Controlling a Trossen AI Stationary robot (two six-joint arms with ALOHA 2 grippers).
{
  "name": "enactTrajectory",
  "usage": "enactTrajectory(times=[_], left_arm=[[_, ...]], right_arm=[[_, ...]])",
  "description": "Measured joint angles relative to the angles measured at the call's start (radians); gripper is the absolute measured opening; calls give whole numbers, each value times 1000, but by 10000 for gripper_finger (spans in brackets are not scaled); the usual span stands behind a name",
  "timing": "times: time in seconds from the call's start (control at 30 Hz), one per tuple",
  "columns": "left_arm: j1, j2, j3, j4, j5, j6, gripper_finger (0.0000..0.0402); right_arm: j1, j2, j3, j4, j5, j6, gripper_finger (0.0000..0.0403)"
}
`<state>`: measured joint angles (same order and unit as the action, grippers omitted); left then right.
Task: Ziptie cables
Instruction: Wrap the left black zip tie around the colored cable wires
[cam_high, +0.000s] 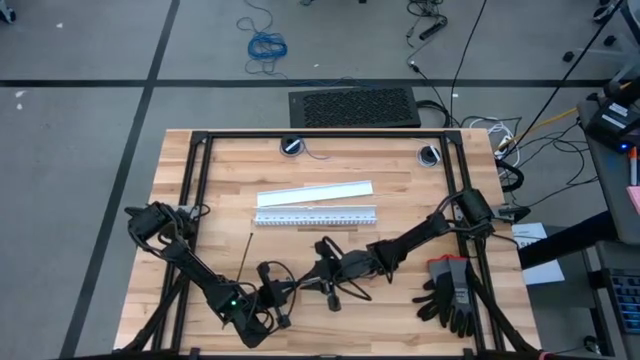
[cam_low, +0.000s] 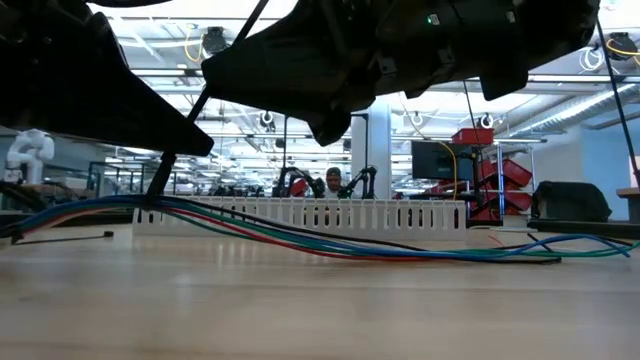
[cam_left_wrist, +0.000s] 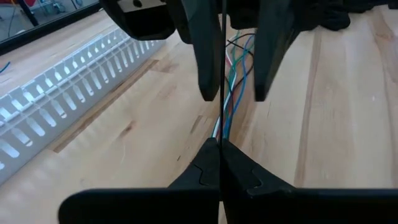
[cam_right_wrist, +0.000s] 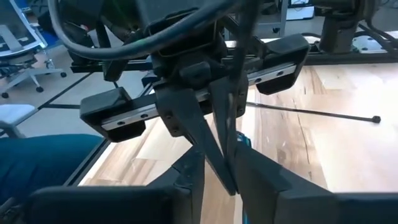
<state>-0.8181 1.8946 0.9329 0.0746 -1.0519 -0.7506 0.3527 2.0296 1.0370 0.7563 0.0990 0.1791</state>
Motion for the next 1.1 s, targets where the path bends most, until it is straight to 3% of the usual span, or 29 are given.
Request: enactTrajectory(times=[0.43,0.67,0.83,1.1], left_arm=[[0,0,0,49,1,30,7],[1,-1,22,29,1,106,87],[1,-29,45,-73,-18,96,136],[-1,-61,80,-413,-18,-98,140]], right_arm=[[-19,0,0,6,1,-30,2],[-19,0,0,4,61,49,1],[-16,0,0,-2,180,159,0],[-7,0,0,-6,360,218,0]])
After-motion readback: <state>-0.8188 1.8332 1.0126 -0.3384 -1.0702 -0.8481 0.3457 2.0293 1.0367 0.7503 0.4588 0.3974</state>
